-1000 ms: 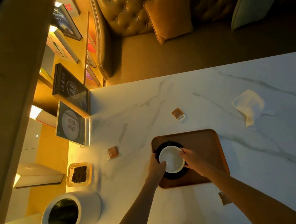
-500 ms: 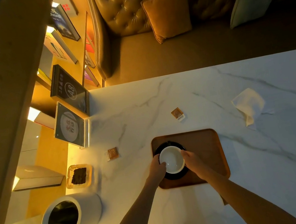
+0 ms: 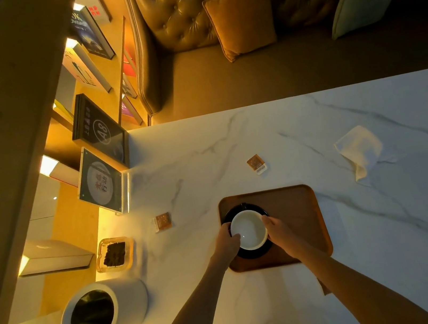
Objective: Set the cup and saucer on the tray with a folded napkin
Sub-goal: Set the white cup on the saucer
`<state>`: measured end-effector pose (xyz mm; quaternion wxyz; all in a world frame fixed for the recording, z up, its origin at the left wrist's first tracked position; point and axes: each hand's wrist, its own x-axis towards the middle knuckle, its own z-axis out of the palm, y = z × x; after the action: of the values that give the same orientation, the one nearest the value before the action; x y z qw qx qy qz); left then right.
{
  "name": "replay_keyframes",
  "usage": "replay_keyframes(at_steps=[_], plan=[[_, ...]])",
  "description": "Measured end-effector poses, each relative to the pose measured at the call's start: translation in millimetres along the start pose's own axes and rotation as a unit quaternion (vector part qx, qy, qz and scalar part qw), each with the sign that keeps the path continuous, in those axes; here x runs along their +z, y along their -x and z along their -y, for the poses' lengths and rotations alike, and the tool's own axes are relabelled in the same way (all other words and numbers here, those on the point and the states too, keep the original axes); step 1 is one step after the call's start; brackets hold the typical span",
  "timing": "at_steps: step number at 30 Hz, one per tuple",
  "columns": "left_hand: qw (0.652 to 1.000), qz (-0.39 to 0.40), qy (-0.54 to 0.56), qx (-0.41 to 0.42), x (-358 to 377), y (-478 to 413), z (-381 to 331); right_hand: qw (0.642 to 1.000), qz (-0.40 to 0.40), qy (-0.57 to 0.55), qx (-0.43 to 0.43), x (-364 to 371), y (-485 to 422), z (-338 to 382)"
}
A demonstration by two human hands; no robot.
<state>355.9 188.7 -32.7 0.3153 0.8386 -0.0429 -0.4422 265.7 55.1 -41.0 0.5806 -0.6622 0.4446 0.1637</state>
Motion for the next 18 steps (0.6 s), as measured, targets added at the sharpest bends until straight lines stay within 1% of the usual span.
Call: replay_keyframes(at_steps=[18], plan=[[1.0, 0.019, 0.009, -0.005, -7.0, 2.9, -0.3, 1.0, 0.005, -0.001, -0.003, -3.8, -1.7, 0.3]])
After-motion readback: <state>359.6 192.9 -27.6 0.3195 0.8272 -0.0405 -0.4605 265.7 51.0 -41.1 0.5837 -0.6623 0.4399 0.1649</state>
